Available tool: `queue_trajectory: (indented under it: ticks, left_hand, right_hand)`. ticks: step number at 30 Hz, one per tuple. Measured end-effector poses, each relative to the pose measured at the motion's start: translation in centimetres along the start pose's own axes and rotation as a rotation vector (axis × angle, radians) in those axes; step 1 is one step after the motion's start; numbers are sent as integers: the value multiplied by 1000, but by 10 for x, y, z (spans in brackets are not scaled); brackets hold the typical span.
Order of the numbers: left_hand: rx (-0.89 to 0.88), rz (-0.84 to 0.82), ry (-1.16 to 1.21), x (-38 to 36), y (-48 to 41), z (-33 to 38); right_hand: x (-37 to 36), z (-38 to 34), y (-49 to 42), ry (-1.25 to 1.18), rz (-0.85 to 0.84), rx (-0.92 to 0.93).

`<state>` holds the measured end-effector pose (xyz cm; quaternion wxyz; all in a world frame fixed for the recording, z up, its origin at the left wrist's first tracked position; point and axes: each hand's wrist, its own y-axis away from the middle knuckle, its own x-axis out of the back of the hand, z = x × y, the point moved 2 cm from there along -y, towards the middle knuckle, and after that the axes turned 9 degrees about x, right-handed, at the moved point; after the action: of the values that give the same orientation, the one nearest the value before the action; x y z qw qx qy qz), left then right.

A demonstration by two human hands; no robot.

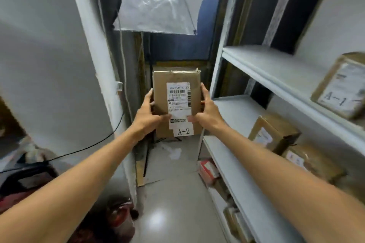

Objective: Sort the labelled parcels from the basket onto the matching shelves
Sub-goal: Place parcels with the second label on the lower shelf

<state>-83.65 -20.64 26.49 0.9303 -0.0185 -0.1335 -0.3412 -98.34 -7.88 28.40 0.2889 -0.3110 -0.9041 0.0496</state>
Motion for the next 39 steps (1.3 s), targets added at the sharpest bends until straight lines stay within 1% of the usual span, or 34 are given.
queue_trajectory:
  ticks: [5,10,16,20,25,31,33,37,39]
  left_hand:
    - [21,-211,7,-42,-40,-15]
    - [53,-354,-15,-75,-79,-24]
    - [69,-453,-33,-124,-153,-22]
    - [119,-505,-77,-164,-196,-20]
    - [224,-517,-29,-208,-244,-21]
    - [250,-555,-53,-250,-288,-33]
    - [261,-581,-70,-264,-298,-37]
    - [247,-642,-70,-292,-317,-44]
    - [240,-657,-58,-303,-327,-46]
  right_hand:
    - [19,43,13,23,194,-154]
    - [25,84,14,2,296,-275]
    - [49,136,-31,10,347,-318]
    - [70,178,-56,1,387,-378]
    - [92,229,-88,-37,439,-467]
    - [97,271,-104,-44,429,-504]
    - [93,282,-104,-19,466,-525]
    - [93,296,-108,-54,527,-589]
    - [94,299,-110,-8,548,-598]
